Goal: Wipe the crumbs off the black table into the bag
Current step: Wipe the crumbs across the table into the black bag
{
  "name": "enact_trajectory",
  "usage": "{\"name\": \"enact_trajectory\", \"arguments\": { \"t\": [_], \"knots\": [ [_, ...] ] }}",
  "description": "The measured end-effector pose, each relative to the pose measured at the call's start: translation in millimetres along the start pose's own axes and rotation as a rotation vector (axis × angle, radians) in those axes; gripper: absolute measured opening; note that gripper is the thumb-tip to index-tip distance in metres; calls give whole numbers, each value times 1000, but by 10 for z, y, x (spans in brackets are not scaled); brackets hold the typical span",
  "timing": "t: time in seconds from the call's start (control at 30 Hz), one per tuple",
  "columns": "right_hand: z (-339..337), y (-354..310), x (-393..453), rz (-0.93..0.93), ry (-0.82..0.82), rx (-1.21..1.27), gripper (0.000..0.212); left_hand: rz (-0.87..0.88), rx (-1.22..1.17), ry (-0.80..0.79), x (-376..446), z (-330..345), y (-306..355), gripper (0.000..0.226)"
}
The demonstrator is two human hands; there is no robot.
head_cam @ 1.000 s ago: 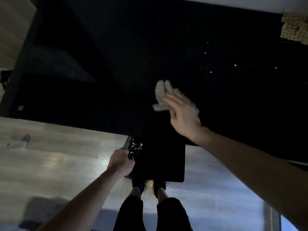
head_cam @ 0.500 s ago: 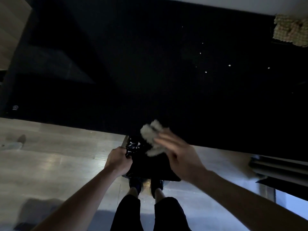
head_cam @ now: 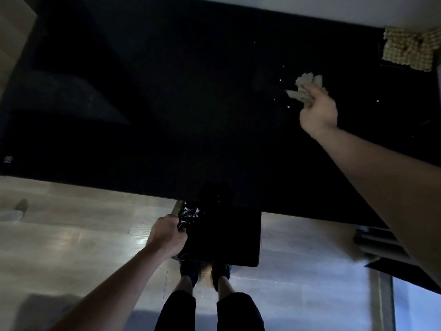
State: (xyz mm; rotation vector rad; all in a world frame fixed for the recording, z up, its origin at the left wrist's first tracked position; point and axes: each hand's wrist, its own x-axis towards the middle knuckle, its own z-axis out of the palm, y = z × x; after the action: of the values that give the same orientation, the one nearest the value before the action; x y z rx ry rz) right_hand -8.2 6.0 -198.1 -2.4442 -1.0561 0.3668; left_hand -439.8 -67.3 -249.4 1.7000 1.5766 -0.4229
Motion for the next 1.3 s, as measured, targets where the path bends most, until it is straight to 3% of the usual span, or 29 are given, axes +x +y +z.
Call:
{"name": "enact_trajectory", "arguments": {
  "t": [0.13, 0.3, 0.5, 0.87, 1.03, 1.13, 1.3],
  "knots": [
    [179, -101, -30, -27, -39, -40, 60, -8, 13, 16, -22, 35, 17, 26],
    [341, -167, -536, -313, -146, -35, 57, -29, 2, 10, -73, 69, 38, 23],
    [422, -10, -1639, -525, -253, 39, 59, -25, 17, -4, -159, 115, 107, 20],
    [238, 123, -3294, -476, -487, 225, 46, 63, 80, -24, -348, 129, 232, 29],
    [-50, 171, -3074, -326, -286, 358, 56, 61, 69, -41, -347, 172, 226, 25],
    [-263, 282, -2589, -252, -121, 407, 49, 50, 65, -36, -338, 243, 252, 23],
    [-664, 722, -1597, -160, 66, 276, 43, 22, 57, -23, -317, 412, 402, 20]
  ]
}}
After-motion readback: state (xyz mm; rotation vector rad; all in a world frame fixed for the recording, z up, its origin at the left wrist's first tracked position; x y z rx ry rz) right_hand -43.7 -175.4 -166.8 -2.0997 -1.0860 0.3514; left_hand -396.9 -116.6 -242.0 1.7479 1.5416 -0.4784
